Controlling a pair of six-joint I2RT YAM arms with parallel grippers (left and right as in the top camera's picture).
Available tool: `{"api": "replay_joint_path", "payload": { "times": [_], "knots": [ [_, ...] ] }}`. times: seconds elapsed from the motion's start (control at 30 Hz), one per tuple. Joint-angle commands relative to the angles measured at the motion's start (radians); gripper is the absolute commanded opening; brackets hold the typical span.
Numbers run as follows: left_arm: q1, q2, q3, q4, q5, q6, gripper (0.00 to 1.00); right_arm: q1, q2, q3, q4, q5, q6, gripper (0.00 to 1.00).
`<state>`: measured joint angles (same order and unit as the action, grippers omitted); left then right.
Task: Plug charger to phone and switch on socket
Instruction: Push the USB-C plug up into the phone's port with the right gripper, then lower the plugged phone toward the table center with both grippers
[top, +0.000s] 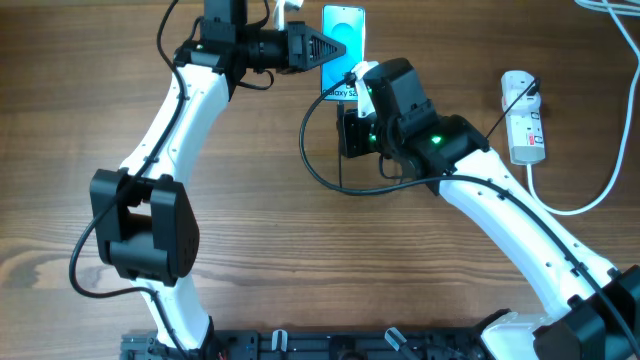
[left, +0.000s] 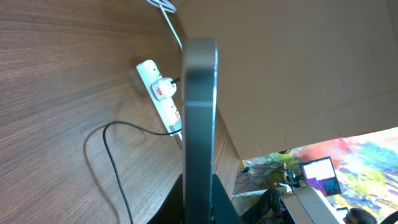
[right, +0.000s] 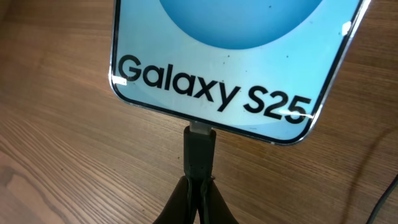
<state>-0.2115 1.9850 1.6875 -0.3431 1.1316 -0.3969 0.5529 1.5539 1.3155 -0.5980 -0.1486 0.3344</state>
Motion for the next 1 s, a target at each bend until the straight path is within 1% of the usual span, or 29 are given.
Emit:
{"api": "replay_joint_path", "payload": {
  "times": [0.0, 0.47, 0.9, 0.97],
  "knots": [
    [-0.009, -0.027, 0.001, -0.01, 0.048, 0.036, 0.04, -0.01, 0.004, 0.025, 0.014, 0.012, -0.016, 0.04],
    [-0.009, -0.027, 0.001, -0.028, 0.049, 0.046, 0.04, -0.011, 0.0, 0.065, 0.017, 0.041, -0.018, 0.04],
    [-0.009, -0.027, 0.001, -0.035, 0.049, 0.045, 0.04, -0.015, 0.0, 0.145, 0.012, 0.063, -0.028, 0.04],
    [-0.009, -0.027, 0.001, -0.036, 0.049, 0.023, 0.04, -0.015, 0.0, 0.145, 0.01, 0.063, -0.028, 0.04]
  ]
}}
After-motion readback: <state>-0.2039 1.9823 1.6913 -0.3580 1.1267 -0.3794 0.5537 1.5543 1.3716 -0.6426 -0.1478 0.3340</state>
